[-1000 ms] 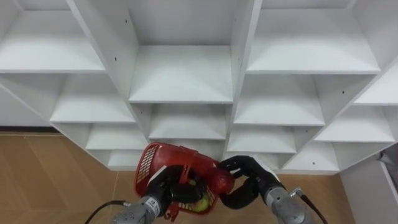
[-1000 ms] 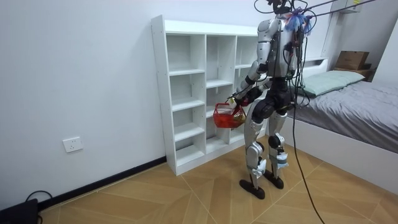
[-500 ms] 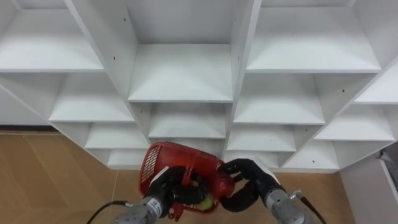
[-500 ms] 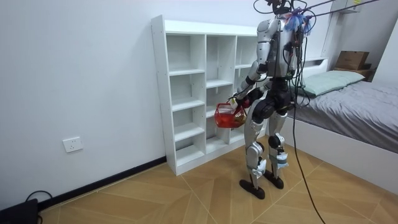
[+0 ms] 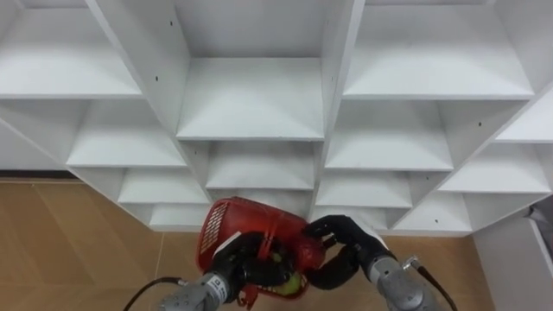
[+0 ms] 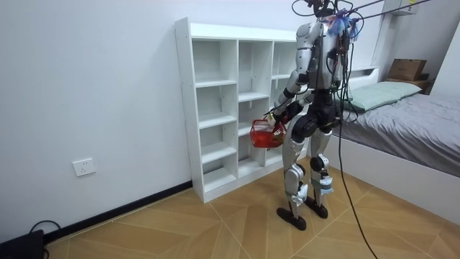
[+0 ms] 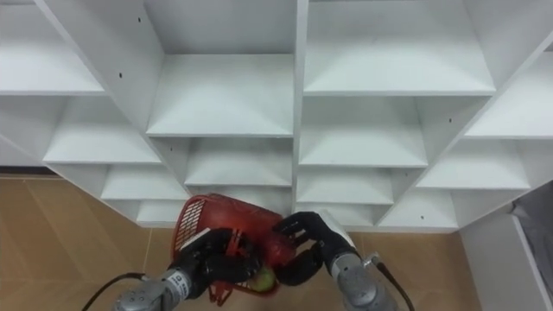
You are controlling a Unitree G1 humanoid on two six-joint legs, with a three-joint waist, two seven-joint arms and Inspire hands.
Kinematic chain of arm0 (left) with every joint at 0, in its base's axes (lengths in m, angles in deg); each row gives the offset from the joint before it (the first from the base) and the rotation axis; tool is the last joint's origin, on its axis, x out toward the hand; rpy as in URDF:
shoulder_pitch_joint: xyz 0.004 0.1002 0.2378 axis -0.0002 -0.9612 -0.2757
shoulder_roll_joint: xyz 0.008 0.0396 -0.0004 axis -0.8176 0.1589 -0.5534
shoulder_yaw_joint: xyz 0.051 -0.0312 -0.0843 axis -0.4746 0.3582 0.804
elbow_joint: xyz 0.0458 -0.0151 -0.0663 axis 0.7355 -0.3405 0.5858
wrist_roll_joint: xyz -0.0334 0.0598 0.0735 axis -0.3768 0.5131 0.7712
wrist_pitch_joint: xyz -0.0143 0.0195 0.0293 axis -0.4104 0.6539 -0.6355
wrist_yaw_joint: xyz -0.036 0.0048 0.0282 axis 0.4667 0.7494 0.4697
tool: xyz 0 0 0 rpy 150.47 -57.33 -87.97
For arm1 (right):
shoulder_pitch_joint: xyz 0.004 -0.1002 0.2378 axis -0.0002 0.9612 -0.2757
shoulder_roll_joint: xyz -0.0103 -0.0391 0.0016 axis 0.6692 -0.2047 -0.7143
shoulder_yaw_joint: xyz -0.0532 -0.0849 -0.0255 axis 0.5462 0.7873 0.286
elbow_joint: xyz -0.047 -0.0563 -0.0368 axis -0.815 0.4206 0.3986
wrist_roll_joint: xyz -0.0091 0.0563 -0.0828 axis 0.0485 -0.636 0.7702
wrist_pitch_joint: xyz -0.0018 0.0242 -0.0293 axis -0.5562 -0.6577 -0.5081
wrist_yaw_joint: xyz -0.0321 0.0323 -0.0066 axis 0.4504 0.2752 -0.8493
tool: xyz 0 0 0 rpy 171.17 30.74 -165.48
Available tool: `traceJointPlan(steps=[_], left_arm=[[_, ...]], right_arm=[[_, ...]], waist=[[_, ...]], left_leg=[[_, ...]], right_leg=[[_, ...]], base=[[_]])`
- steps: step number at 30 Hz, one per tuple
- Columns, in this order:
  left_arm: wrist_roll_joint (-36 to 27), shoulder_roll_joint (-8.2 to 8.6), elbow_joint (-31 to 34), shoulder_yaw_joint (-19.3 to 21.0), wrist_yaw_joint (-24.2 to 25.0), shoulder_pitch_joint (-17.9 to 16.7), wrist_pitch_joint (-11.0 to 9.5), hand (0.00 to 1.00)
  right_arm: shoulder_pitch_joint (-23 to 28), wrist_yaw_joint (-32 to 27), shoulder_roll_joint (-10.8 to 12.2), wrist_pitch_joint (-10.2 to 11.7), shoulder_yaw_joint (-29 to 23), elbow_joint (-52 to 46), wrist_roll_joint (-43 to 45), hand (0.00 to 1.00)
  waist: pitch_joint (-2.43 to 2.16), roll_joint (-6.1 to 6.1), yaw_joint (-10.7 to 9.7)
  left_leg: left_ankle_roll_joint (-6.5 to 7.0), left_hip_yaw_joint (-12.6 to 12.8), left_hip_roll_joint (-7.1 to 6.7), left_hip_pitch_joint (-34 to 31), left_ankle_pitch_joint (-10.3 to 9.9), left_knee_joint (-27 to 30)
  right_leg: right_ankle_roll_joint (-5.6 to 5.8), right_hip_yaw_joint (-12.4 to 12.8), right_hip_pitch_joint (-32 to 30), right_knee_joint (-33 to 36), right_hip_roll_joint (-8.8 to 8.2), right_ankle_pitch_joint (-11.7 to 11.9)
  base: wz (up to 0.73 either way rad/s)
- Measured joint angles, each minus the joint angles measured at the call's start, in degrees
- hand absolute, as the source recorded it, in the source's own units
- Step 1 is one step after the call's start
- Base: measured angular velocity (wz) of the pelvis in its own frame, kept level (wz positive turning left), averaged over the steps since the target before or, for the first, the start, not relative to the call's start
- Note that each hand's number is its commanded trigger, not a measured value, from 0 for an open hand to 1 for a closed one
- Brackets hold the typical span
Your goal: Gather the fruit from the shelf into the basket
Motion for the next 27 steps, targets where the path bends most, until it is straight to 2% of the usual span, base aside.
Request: traceJointPlan(steps=[7, 11, 14, 15, 16, 17, 23, 27], left_arm=[[0.48, -0.07, 0.3, -0.08, 0.01, 0.02, 0.0, 1.0], [0.02, -0.36, 1.37, -1.52, 1.18, 0.47, -0.25, 1.0], [-0.23, -0.61, 1.65, -1.95, 1.95, 1.17, -0.93, 1.0], [-0.23, -0.69, 1.85, -1.96, 2.08, 1.25, -1.08, 1.0], [-0.23, -0.73, 2.0, -1.95, 2.11, 1.28, -1.08, 1.0], [-0.23, -0.74, 2.33, -1.94, 2.23, 1.35, -1.08, 1.0], [-0.22, -0.55, 2.32, -1.95, 2.93, 1.96, -1.13, 1.0], [-0.22, -0.23, 2.27, -2.04, 3.7, 1.96, -1.12, 1.0]], right_arm=[[-0.35, 0.8, -0.01, -0.01, -0.24, 0.4, -0.11, 1.0], [-2.13, 0.85, 0.55, 0.0, -0.04, 2.73, -0.14, 1.0], [-3.4, 0.65, 1.31, 0.0, -0.02, 3.87, -0.16, 0.99], [-3.55, 0.57, 1.42, 0.0, -0.02, 3.87, -0.17, 0.61], [-3.62, 0.55, 1.44, 0.0, -0.02, 3.87, -0.23, 0.13], [-3.74, 0.47, 1.47, 0.02, -0.02, 3.86, -0.29, 0.0], [-4.22, 0.74, 2.13, 0.08, -0.05, 3.75, -0.55, 0.0], [-4.67, 1.35, 2.29, 0.76, -0.03, 3.74, -0.59, 0.0]], waist=[[0.07, -0.05, -0.15], [0.25, -0.06, -0.11], [0.59, -0.01, -0.1], [0.59, 0.0, -0.1], [0.6, -0.01, -0.11], [0.61, -0.02, -0.13], [0.65, 0.05, -0.22], [1.0, 0.62, -0.21]], left_leg=[[0.0, 0.51, 0.1, 0.01, 0.0, 0.04], [0.01, 0.63, 0.15, -0.16, -0.01, 0.21], [0.01, 0.8, 0.24, -0.2, -0.01, 0.23], [0.0, 0.85, 0.26, -0.22, -0.01, 0.23], [0.0, 0.88, 0.27, -0.21, -0.01, 0.23], [0.0, 0.93, 0.29, -0.24, -0.01, 0.22], [0.0, 0.93, 0.35, -0.22, -0.01, 0.23], [-0.01, 0.55, 0.38, -0.19, -0.02, 0.22]], right_leg=[[0.0, 0.47, -0.12, 0.16, 0.01, 0.0], [0.0, 0.43, -0.25, 0.08, 0.0, 0.01], [-0.05, 0.43, -0.32, 0.01, 0.07, 0.04], [-0.05, 0.44, -0.33, -0.03, 0.09, 0.05], [-0.05, 0.44, -0.32, -0.05, 0.09, 0.05], [-0.06, 0.46, -0.32, -0.1, 0.12, 0.05], [-0.12, 0.29, -0.28, -0.11, 0.19, 0.09], [-0.2, 0.23, -0.21, -0.08, 0.19, 0.16]], base=[[-0.03], [0.0], [0.0], [0.0], [0.0], [0.0], [0.0], [0.0]])
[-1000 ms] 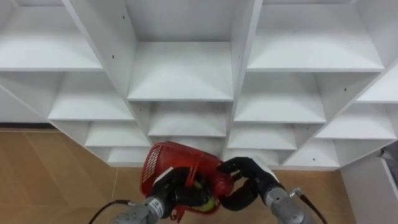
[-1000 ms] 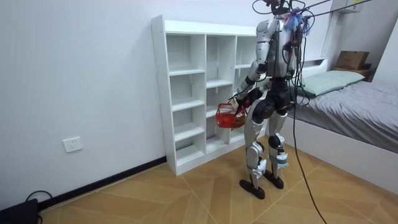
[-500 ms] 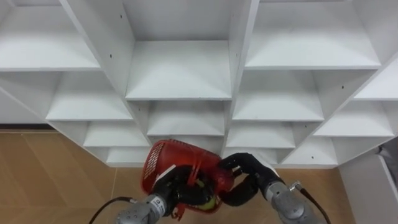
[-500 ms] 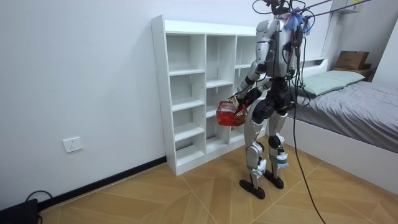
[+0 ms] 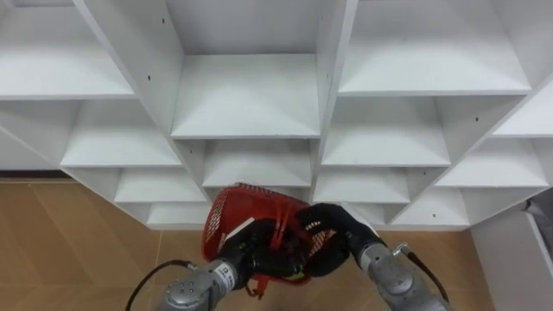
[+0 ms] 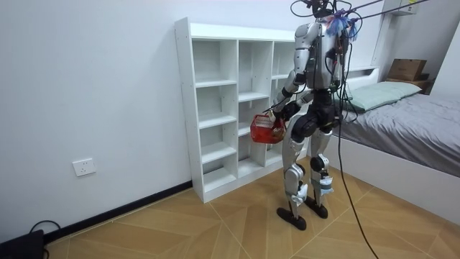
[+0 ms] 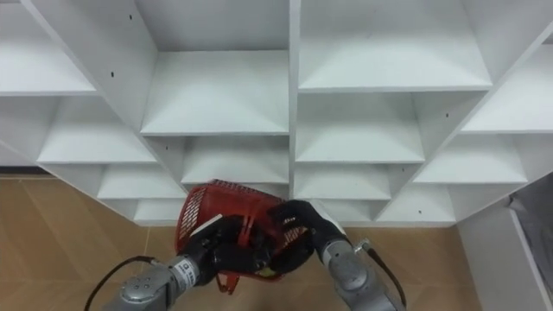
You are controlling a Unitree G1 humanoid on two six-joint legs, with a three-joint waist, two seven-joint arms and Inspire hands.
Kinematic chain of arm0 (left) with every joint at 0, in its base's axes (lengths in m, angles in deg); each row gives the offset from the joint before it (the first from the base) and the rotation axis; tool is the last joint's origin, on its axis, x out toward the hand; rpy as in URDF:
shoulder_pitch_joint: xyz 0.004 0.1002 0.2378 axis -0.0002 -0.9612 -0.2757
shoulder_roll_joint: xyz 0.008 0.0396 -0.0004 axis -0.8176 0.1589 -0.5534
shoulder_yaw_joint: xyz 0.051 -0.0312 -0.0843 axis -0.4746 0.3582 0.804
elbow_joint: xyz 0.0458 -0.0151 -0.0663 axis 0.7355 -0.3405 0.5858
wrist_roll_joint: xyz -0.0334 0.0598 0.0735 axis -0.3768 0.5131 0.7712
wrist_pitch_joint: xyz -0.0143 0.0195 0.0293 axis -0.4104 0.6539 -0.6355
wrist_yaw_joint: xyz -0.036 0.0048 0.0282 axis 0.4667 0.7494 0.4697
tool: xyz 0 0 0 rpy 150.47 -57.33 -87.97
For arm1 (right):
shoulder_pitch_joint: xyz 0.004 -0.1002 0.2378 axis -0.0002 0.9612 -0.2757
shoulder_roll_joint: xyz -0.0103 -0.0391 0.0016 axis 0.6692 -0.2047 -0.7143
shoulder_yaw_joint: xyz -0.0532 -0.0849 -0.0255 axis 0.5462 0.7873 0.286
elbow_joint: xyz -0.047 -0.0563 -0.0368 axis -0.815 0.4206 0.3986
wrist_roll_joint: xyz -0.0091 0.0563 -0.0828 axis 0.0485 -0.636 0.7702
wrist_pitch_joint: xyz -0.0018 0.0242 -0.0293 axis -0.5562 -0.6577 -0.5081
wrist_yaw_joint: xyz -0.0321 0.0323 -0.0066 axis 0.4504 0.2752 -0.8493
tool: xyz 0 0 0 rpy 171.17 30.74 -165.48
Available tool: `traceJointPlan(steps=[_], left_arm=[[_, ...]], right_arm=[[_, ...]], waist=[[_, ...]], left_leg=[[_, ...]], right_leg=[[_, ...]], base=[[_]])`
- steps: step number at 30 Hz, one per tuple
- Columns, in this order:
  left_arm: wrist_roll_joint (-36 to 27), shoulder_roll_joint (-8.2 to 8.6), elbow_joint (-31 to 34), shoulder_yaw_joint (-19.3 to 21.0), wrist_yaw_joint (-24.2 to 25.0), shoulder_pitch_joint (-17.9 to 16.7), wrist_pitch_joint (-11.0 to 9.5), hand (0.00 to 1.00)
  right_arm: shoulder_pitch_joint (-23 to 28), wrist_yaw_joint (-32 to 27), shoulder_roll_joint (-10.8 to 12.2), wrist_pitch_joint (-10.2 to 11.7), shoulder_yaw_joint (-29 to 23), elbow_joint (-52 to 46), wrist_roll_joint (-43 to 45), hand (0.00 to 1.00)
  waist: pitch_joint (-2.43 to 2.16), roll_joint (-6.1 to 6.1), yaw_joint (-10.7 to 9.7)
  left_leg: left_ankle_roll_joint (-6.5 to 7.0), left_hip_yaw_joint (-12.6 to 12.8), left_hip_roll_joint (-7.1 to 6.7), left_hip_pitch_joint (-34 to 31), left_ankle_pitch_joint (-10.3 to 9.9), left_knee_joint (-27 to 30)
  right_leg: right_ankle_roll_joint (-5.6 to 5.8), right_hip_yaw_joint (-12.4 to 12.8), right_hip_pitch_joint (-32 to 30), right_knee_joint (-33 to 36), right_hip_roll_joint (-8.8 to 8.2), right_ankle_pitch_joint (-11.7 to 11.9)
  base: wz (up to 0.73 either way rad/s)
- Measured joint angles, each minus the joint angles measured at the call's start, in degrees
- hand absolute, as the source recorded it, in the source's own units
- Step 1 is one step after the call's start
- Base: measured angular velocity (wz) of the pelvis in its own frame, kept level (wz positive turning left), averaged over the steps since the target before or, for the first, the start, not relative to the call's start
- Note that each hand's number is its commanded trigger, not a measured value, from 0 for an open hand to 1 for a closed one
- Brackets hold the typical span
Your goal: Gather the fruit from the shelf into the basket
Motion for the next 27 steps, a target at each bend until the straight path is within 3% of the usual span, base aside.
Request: traceJointPlan(steps=[24, 27], left_arm=[[0.09, 0.03, -0.16, 0.18, 0.05, -0.07, 0.03, 1.0], [0.22, 0.02, -0.22, 0.16, -0.76, -0.57, 0.06, 1.0]], right_arm=[[0.04, 0.47, -0.11, 0.18, 1.14, 0.09, 0.18, 0.0], [0.6, 0.48, -0.26, 0.17, 1.38, 0.09, -0.24, 0.0]], waist=[[-0.1, 0.21, 0.05], [-0.33, 0.06, 0.2]], left_leg=[[-0.01, 0.52, 0.13, 0.09, 0.0, 0.16], [-0.01, 0.61, 0.12, 0.1, 0.0, 0.19]], right_leg=[[-0.07, 0.21, -0.38, 0.87, 0.03, 0.03], [-0.07, 0.51, -0.48, 0.97, 0.06, 0.03]], base=[[0.0], [0.0]])
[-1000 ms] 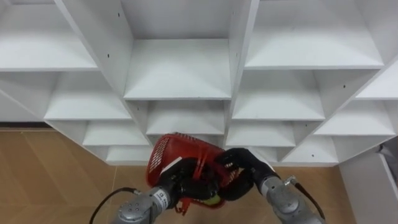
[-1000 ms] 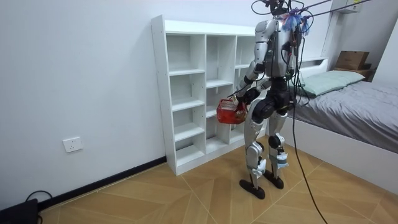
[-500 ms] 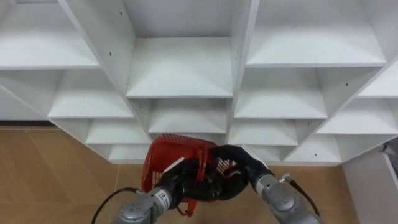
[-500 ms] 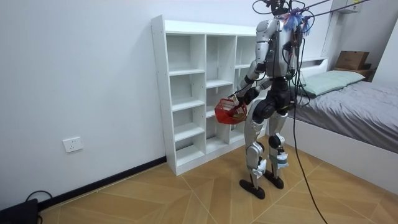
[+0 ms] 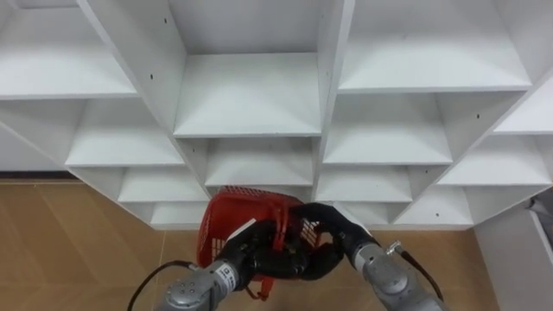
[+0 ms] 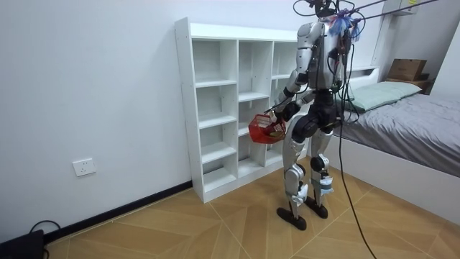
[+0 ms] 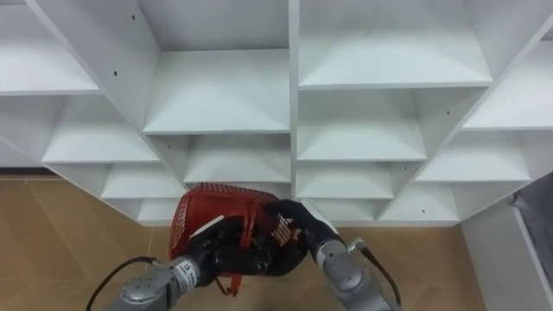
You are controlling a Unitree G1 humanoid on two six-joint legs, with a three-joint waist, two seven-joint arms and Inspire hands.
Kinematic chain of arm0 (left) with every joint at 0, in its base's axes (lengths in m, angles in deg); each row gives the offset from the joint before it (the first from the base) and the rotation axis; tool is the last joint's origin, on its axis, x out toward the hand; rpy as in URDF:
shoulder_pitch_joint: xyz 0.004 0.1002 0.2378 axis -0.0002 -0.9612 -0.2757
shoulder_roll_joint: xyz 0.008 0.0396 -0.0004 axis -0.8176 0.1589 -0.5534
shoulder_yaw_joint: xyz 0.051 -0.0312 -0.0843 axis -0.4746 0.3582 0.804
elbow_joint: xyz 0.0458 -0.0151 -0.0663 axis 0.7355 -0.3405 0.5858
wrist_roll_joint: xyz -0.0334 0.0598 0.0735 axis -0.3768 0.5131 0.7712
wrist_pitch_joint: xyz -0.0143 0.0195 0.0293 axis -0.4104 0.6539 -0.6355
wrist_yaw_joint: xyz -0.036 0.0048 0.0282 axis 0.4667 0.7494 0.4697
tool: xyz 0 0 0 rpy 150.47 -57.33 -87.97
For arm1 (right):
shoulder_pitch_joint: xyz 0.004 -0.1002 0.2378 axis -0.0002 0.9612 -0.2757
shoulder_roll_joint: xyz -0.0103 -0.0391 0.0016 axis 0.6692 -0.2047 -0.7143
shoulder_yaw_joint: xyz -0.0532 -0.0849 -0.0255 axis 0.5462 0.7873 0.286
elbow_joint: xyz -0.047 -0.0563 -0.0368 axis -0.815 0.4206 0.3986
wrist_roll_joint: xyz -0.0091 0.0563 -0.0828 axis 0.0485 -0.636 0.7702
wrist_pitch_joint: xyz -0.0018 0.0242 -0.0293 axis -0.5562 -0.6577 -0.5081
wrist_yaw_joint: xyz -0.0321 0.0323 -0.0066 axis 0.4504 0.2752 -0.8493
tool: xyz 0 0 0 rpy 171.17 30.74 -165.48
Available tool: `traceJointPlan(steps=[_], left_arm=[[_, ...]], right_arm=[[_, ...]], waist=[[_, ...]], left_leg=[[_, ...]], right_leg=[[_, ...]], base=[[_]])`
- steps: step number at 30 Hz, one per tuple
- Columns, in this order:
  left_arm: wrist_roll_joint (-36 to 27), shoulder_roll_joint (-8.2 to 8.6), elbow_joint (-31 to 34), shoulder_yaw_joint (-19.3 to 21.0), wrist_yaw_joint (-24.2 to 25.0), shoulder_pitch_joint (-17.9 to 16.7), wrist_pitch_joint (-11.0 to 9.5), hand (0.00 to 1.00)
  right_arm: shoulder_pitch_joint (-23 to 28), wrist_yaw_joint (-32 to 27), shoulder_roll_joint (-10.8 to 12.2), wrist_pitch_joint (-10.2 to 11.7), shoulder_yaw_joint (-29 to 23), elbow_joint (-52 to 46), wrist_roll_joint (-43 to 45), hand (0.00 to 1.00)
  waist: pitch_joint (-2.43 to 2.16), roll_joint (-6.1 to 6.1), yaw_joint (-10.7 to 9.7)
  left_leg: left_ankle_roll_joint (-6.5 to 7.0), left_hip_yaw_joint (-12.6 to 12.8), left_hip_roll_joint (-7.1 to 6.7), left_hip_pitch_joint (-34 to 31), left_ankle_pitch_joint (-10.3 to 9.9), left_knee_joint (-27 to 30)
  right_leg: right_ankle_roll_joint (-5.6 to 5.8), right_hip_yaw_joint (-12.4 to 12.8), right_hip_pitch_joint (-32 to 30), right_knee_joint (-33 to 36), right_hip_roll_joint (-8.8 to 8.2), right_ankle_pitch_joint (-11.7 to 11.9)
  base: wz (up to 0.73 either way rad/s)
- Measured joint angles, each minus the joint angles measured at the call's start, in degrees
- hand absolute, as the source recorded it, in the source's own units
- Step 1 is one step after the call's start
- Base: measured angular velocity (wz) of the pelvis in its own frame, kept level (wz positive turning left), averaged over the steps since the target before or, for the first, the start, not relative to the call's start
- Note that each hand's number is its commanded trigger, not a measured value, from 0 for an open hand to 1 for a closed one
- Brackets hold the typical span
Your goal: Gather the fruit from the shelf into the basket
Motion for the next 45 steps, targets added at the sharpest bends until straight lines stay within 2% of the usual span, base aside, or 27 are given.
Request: traceJointPlan(steps=[1, 2, 3, 11, 16, 20, 22, 28, 31, 35, 37, 39, 41, 45], left_arm=[[0.03, -0.09, -0.04, 0.01, -0.27, -0.11, 0.0, 1.0], [0.11, -0.2, -0.61, 0.02, -0.81, -0.19, 0.0, 1.0], [0.31, -0.17, -1.3, 0.03, -1.13, -0.23, 0.0, 1.0], [1.74, -0.32, -2.71, 1.86, -3.73, -0.4, 0.04, 1.0], [4.9, -0.59, -5.95, 3.01, -7.88, -0.87, 0.04, 1.0], [7.9, -1.09, -7.9, 4.73, -9.63, -3.1, 0.01, 1.0], [9.22, -1.57, -9.29, 4.76, -10.22, -3.22, 0.01, 1.0], [9.93, -2.59, -11.25, 6.44, -12.38, -6.18, 0.01, 1.0], [9.97, -2.96, -11.66, 7.82, -13.57, -7.9, -0.02, 1.0], [9.91, -3.68, -13.46, 9.85, -14.67, -9.77, -0.01, 1.0], [9.9, -3.9, -13.46, 10.84, -14.72, -10.62, -0.01, 1.0], [9.91, -4.18, -13.45, 11.83, -15.06, -11.68, 0.0, 1.0], [9.86, -4.18, -13.45, 12.39, -15.8, -12.26, 0.01, 1.0], [9.79, -4.06, -13.32, 14.3, -17.1, -13.49, 0.01, 1.0]], right_arm=[[0.23, 0.01, 0.01, 0.0, 0.04, 0.0, -0.09, 0.0], [0.72, 0.04, 0.0, 0.0, 0.23, 0.01, -0.14, 0.0], [1.08, 0.04, -0.02, 0.0, 0.47, 0.02, -0.14, 0.0], [2.0, 0.19, -0.02, -0.01, 0.52, 0.22, -0.09, 0.0], [3.88, 0.17, -0.04, -0.18, 0.42, 0.23, -0.18, 0.0], [6.16, 0.21, -0.4, -0.19, 0.26, -0.06, -0.25, 0.0], [6.36, 0.36, -0.86, -0.18, -0.08, -0.06, -0.21, 0.0], [8.66, 1.41, -1.53, 0.12, -1.37, 0.18, 0.01, 0.0], [10.42, 2.66, -2.84, 0.11, -1.36, -0.27, -0.24, 0.0], [10.92, 4.34, -3.48, 0.08, -3.11, -0.34, -3.33, 0.0], [11.69, 4.83, -3.43, 0.04, -4.29, -0.45, -4.85, 0.0], [12.82, 5.26, -3.55, -0.17, -5.33, -2.86, -7.2, 0.0], [13.66, 5.12, -3.54, -0.13, -6.41, -4.4, -9.07, 0.0], [16.26, 4.08, -3.5, 0.01, -9.36, -4.84, -11.15, 0.0]], waist=[[-0.13, -0.07, 0.08], [-0.47, -0.16, 0.12], [-0.56, -0.19, 0.17], [-0.72, -0.32, 0.23], [-0.91, -0.41, 0.07], [-1.3, -0.8, 0.08], [-1.33, -0.86, 0.11], [-1.55, -1.01, -0.11], [-1.76, -1.23, -0.09], [-1.71, -2.12, -0.38], [-1.88, -2.61, -0.32], [-1.69, -3.08, -0.29], [-1.44, -3.24, -0.28], [-1.47, -3.12, -0.3]], left_leg=[[0.0, -0.02, 0.0, 0.02, 0.0, -0.04], [-0.02, -0.03, -0.04, 0.13, 0.03, -0.12], [-0.02, -0.04, -0.07, 0.52, 0.04, -0.23], [-0.06, -0.04, -0.42, 1.55, 0.09, -0.35], [-0.08, -0.27, -0.5, 3.19, 0.09, -0.79], [-0.12, -0.28, -0.51, 4.65, 0.06, -1.37], [-0.15, -0.26, -0.54, 4.69, 0.04, -1.81], [-0.26, -0.26, -0.64, 6.93, 0.1, -3.66], [-0.27, -0.31, -0.8, 8.06, 0.11, -4.61], [-0.27, -0.51, -1.25, 8.68, 0.11, -4.82], [-0.27, -0.6, -1.31, 9.32, 0.11, -5.04], [-0.28, -0.59, -1.32, 10.23, 0.1, -5.27], [-0.41, -0.62, -1.3, 10.78, -0.04, -5.52], [-0.42, -0.69, -1.32, 11.83, -0.04, -6.43]], right_leg=[[0.0, 0.09, -0.04, 0.02, 0.02, 0.0], [0.0, 0.19, -0.01, 0.01, 0.03, 0.0], [0.0, 0.28, 0.32, 0.01, 0.04, 0.0], [0.02, 0.32, 1.2, -0.25, 0.09, -0.04], [0.08, -0.33, 3.26, -1.89, 0.21, 0.1], [0.16, -0.41, 4.99, -3.19, 0.37, 0.19], [0.16, -0.39, 4.86, -3.31, 0.56, 0.2], [0.31, -0.27, 6.89, -4.24, 0.61, 0.3], [0.48, -0.76, 8.46, -5.14, 0.45, 0.29], [0.56, -0.35, 9.16, -5.57, 0.45, 0.25], [0.59, -0.23, 10.01, -6.01, 0.52, 0.26], [0.64, -0.24, 10.88, -6.22, 0.51, 0.23], [0.66, -0.28, 11.0, -6.37, 0.58, 0.22], [0.78, -0.74, 12.02, -7.62, 0.58, 0.29]], base=[[-0.04], [-0.05], [-0.03], [0.0], [0.02], [0.0], [0.0], [0.0], [0.04], [0.01], [0.0], [0.0], [0.0], [0.01]])
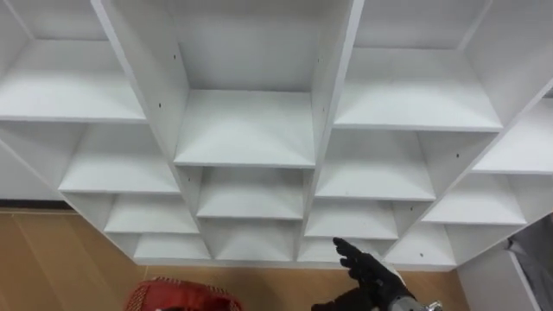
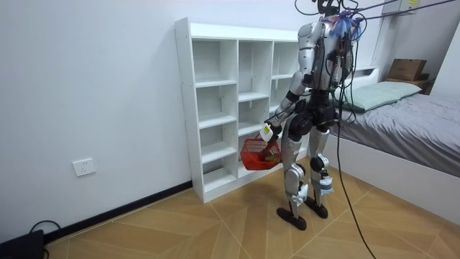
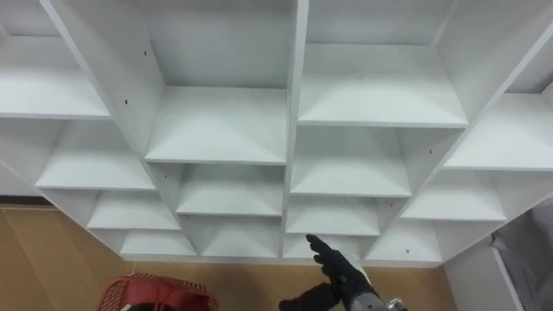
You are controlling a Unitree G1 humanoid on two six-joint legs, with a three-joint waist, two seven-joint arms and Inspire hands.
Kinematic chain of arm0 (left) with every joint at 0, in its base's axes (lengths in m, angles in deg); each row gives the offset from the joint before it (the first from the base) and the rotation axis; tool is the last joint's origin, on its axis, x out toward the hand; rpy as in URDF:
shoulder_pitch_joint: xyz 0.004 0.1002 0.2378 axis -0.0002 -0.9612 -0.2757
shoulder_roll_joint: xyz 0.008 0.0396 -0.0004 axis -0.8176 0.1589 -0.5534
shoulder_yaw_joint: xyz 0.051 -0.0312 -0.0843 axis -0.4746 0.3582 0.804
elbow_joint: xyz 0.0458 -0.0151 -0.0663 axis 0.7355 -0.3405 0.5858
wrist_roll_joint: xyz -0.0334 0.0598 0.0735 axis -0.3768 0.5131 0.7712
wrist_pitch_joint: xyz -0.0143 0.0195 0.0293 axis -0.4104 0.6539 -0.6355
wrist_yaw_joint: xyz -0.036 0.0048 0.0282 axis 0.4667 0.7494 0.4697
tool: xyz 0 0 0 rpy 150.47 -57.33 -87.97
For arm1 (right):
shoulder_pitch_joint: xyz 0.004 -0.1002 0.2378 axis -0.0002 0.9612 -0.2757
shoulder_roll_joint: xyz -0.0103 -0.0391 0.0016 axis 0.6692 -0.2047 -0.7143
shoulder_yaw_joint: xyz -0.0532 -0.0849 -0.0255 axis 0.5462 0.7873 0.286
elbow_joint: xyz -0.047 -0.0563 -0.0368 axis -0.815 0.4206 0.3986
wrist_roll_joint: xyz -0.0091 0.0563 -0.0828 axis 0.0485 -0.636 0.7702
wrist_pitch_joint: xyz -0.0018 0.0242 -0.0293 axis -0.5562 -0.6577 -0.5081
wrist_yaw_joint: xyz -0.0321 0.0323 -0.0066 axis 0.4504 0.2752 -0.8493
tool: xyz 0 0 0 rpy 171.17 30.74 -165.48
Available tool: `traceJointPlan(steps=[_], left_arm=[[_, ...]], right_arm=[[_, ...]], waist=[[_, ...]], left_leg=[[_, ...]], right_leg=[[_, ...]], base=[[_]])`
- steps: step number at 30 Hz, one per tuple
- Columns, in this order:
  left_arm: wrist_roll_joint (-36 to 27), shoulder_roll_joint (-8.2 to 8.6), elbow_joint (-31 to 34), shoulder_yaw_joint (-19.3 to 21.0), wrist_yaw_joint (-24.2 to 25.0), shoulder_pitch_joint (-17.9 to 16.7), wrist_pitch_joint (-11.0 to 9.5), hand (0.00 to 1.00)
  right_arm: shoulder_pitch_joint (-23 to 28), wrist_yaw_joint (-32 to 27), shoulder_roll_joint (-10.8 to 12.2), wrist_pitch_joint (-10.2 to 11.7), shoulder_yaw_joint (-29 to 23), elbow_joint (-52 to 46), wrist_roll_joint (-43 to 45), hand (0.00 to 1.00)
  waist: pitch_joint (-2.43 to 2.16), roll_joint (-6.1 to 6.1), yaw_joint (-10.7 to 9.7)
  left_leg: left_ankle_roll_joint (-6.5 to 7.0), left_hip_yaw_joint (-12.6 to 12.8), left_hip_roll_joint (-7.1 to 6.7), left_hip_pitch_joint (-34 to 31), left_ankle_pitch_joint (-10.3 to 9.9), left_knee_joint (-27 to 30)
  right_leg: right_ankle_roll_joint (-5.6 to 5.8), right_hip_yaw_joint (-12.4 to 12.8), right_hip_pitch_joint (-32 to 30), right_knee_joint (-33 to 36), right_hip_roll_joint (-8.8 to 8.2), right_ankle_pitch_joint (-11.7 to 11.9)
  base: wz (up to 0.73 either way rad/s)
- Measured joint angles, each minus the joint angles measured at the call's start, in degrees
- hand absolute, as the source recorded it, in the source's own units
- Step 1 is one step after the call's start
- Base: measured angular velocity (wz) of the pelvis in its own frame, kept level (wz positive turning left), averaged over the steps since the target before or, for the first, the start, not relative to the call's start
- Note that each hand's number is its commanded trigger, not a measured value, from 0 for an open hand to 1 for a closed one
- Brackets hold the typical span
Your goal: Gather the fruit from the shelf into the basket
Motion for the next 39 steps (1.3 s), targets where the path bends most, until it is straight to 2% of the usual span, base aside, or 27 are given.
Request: traceJointPlan(steps=[1, 4, 6, 9, 12, 18, 21, 23, 25, 27, 29, 39], left_arm=[[-0.07, 0.01, -0.02, 0.32, -0.11, -0.3, 0.0, 1.0], [-0.41, 0.38, -1.77, 2.56, -0.59, -0.56, -0.07, 1.0], [-0.41, 1.24, -3.42, 5.75, -1.36, -0.72, -0.09, 1.0], [-0.46, 1.55, -4.77, 9.16, -1.52, -1.71, -0.1, 1.0], [-0.76, 1.61, -5.94, 10.59, -2.32, -2.67, -0.11, 1.0], [-1.04, 1.63, -8.17, 10.96, -2.52, -3.18, -0.1, 1.0], [-1.0, 1.78, -8.34, 12.15, -2.59, -3.32, -0.09, 1.0], [-0.94, 1.77, -8.39, 12.19, -2.67, -3.5, -0.07, 1.0], [-0.97, 1.81, -8.38, 12.21, -2.69, -3.69, -0.04, 1.0], [-1.01, 1.99, -8.36, 12.43, -2.7, -4.18, 0.04, 1.0], [-1.03, 2.08, -8.36, 12.79, -2.71, -4.47, 0.22, 1.0], [-0.88, 2.1, -8.37, 12.98, -2.68, -5.28, 1.16, 1.0]], right_arm=[[0.39, -0.31, 0.0, 0.09, -0.31, 0.32, -0.26, 0.0], [1.11, -1.44, 0.25, 0.42, -2.68, 4.02, -0.84, 0.0], [1.18, -2.4, 0.4, 1.2, -5.75, 7.85, -0.9, 0.0], [1.5, -3.66, 0.4, 1.32, -9.35, 12.9, -1.59, 0.0], [1.86, -5.73, 0.4, 1.78, -10.97, 18.92, -2.96, 0.0], [1.96, -7.33, 1.01, 1.73, -11.65, 26.63, -5.22, 0.0], [2.04, -7.25, 1.5, 1.56, -12.94, 29.59, -7.22, 0.0], [2.07, -7.2, 1.45, 1.08, -13.34, 30.3, -9.11, 0.0], [2.03, -6.88, 1.47, 1.02, -13.36, 31.27, -10.74, 0.0], [2.19, -6.42, 1.41, 0.24, -13.69, 32.01, -11.63, 0.0], [2.23, -6.39, 1.43, -0.31, -14.0, 32.0, -11.72, 0.0], [1.88, -6.22, 1.49, -1.59, -15.0, 32.03, -11.12, 0.0]], waist=[[-0.18, -0.07, -0.01], [-0.21, 0.17, 0.06], [-0.28, 0.51, -0.1], [-0.3, 0.8, -0.09], [-0.28, 0.78, -0.13], [-0.12, 0.73, -0.33], [0.3, 0.55, -0.62], [0.36, 0.47, -0.64], [0.32, 0.52, -0.73], [-0.06, 0.73, -0.8], [-0.16, 0.82, -1.07], [-0.11, 0.99, -1.35]], left_leg=[[0.0, -0.01, -0.08, 0.18, 0.0, -0.15], [0.0, 0.0, -0.27, 0.9, 0.0, -0.54], [0.0, -0.06, -0.33, 1.07, 0.0, -0.83], [0.0, -0.03, -0.41, 1.82, 0.0, -1.38], [-0.01, -0.01, -0.42, 2.61, 0.0, -1.86], [0.0, -0.38, -0.45, 3.23, -0.01, -1.82], [0.03, -1.0, -0.6, 4.2, -0.05, -1.87], [0.08, -1.16, -1.0, 4.4, -0.1, -1.88], [0.14, -1.18, -1.1, 4.88, -0.14, -1.87], [0.26, -1.16, -1.23, 5.15, -0.25, -1.88], [0.32, -1.17, -1.28, 5.23, -0.32, -1.87], [0.33, -1.04, -1.28, 6.01, -0.78, -1.88]], right_leg=[[0.06, -0.05, 0.28, -0.26, 0.0, 0.05], [0.14, -0.18, 1.17, -0.41, -0.02, 0.2], [0.17, -0.2, 1.66, -0.62, -0.07, 0.2], [0.31, -0.24, 2.5, -1.34, -0.01, 0.31], [0.33, -0.33, 2.86, -1.46, 0.01, 0.29], [0.42, -0.4, 3.9, -1.54, -0.07, 0.24], [0.59, -0.34, 5.16, -2.28, -0.28, 0.13], [0.75, -0.37, 5.57, -2.3, -0.15, 0.0], [0.82, -0.36, 5.8, -2.29, -0.22, -0.05], [0.94, -0.32, 6.07, -2.27, -0.3, -0.12], [0.98, -0.32, 6.15, -2.26, -0.35, -0.14], [1.14, -0.33, 6.79, -2.28, -0.41, -0.34]], base=[[0.0], [0.0], [0.0], [0.0], [0.0], [0.01], [0.1], [0.04], [0.02], [0.0], [0.0], [0.0]])
